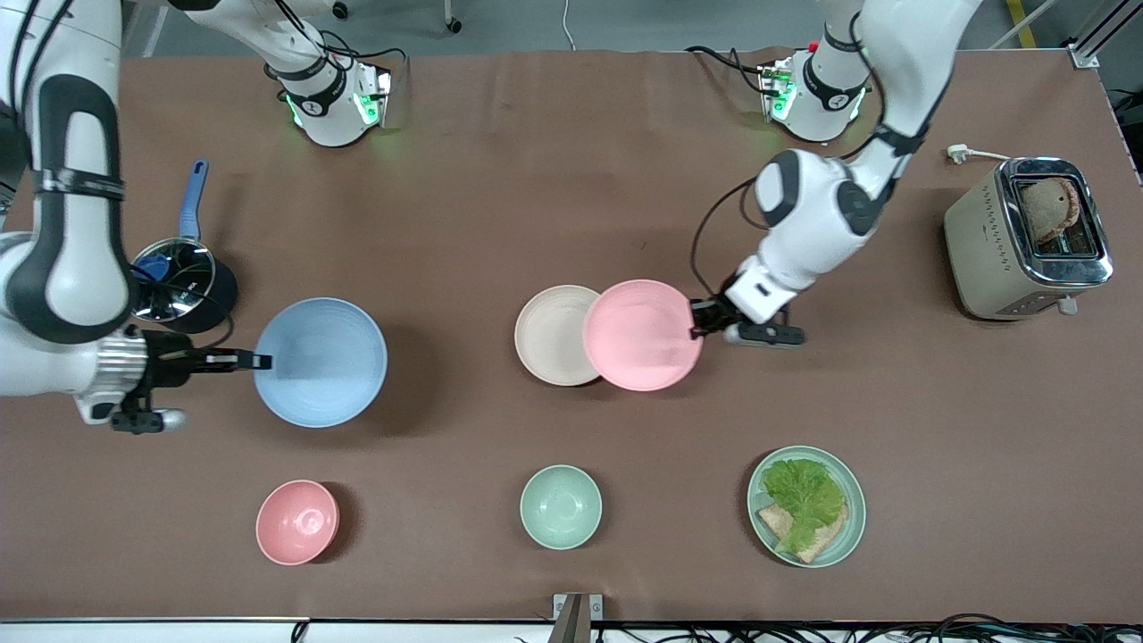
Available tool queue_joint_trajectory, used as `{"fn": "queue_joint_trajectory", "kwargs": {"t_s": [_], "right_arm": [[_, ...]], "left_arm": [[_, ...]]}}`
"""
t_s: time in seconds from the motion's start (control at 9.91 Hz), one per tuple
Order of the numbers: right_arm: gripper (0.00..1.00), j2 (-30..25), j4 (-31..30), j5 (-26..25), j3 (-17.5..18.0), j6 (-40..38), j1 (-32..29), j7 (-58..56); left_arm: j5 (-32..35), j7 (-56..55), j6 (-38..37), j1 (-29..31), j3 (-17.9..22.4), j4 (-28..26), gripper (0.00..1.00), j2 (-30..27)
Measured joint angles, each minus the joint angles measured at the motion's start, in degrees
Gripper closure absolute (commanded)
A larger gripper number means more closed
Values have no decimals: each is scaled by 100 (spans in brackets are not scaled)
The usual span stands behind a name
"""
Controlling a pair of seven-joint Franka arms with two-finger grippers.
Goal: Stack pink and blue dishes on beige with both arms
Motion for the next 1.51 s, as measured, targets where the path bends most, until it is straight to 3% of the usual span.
{"fn": "queue_joint_trajectory", "kwargs": {"t_s": [0.3, 0.61, 0.91, 1.01, 1.21, 1.41, 1.51], "right_arm": [[100, -247, -770, 242, 23, 1089, 904, 629], [100, -537, -1658, 723, 35, 2187, 1889, 1035], [100, -665, -1906, 844, 16, 2260, 2078, 1048], [100, -720, -1950, 844, -10, 2260, 2074, 1048], [100, -760, -1984, 845, -19, 2261, 2073, 1048], [100, -760, -2072, 857, 2, 2326, 2113, 1048], [100, -760, -2146, 995, 9, 2375, 2198, 1047]], "left_arm": [[0, -527, 72, -397, -198, 718, 97, 810], [0, -680, 367, -659, -202, 844, 96, 1056], [149, -678, 785, -683, -201, 844, 94, 1344], [179, -678, 803, -683, -201, 845, 89, 1376], [302, -676, 805, -682, -199, 846, 55, 1386], [322, -676, 819, -675, -199, 857, 35, 1386], [332, -675, 837, -660, -199, 884, 9, 1384]]}}
